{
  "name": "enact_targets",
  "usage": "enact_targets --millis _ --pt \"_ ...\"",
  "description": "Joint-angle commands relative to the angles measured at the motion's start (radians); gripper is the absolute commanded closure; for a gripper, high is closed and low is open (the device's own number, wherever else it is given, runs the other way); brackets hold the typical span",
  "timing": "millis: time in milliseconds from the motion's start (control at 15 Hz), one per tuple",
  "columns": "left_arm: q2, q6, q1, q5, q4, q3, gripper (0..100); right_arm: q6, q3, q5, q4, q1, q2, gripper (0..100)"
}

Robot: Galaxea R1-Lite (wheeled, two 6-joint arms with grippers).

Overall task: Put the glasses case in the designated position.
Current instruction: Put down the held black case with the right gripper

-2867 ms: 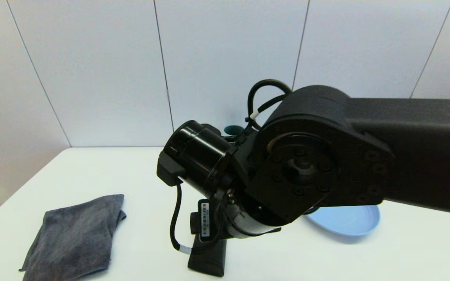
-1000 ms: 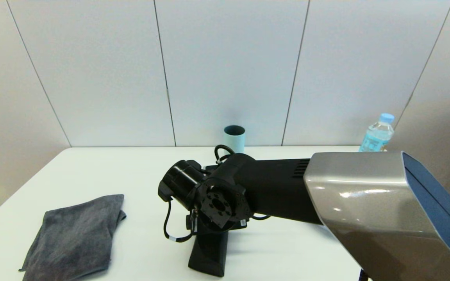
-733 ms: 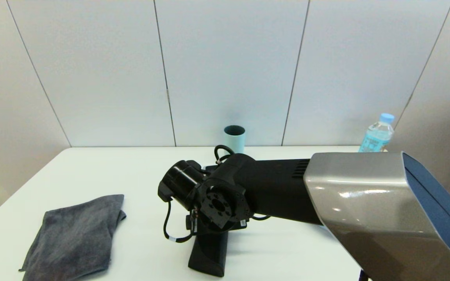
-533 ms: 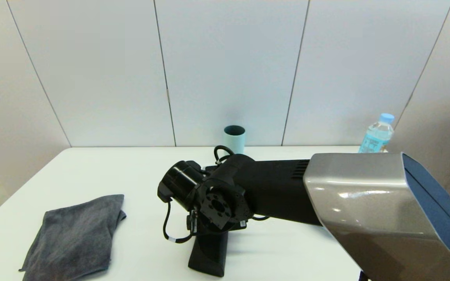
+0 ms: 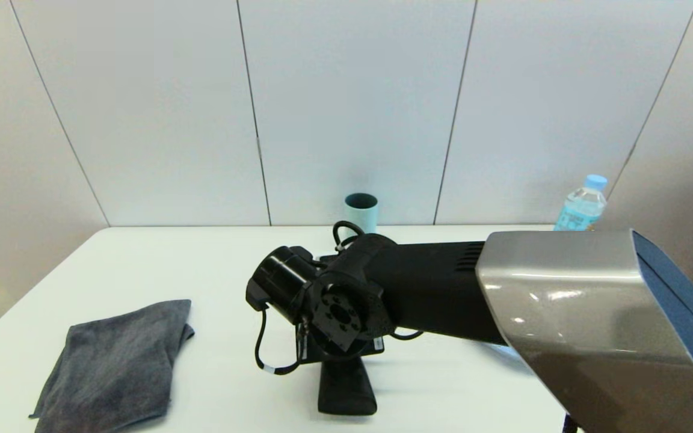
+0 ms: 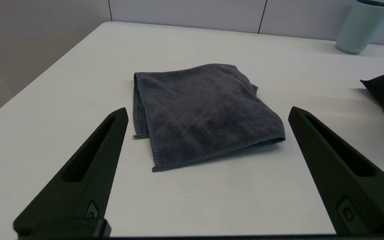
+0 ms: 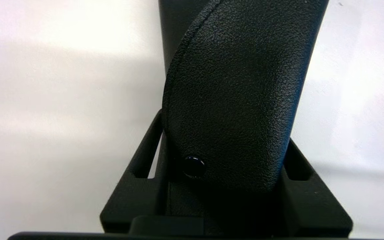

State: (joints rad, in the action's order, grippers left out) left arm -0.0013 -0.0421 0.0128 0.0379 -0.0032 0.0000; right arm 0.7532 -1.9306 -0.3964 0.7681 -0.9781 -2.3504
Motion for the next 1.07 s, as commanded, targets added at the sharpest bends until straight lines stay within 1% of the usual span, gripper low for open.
enact_targets --millis 67,200,267,333,467,667,733,867,933,1067 --pt "0.001 -0.001 0.001 0.000 -0.001 0.000 0 0.006 0.048 0.016 0.025 -0.001 0.097 100" --pt "0.001 -0.001 0.000 0.000 0.002 0.000 0 -0.003 0.099 0.016 0.071 0.012 0.171 100" --pt "0.001 -0.001 0.000 0.000 -0.001 0.000 0 -0.012 0.117 0.014 0.080 0.016 0.212 100" --pt "0.001 -0.001 0.000 0.000 0.002 0.000 0 -0.037 0.170 0.010 0.082 0.022 0.267 100" --pt "0.001 -0.001 0.001 0.000 -0.001 0.000 0 -0.087 0.237 0.013 0.083 0.065 0.375 100" --pt "0.001 -0.001 0.001 0.000 -0.001 0.000 0 -0.153 0.294 0.013 0.083 0.137 0.517 100" --pt "0.001 -0.001 0.001 0.000 0.002 0.000 0 -0.195 0.309 0.010 0.083 0.176 0.571 100" --pt "0.001 -0.001 0.001 0.000 -0.001 0.000 0 -0.284 0.315 0.013 0.086 0.279 0.646 100" --pt "0.001 -0.001 0.000 0.000 0.002 0.000 0 -0.333 0.315 0.013 0.126 0.332 0.680 100" --pt "0.001 -0.001 0.001 0.000 0.002 0.000 0 -0.413 0.329 0.019 0.252 0.440 0.749 100"
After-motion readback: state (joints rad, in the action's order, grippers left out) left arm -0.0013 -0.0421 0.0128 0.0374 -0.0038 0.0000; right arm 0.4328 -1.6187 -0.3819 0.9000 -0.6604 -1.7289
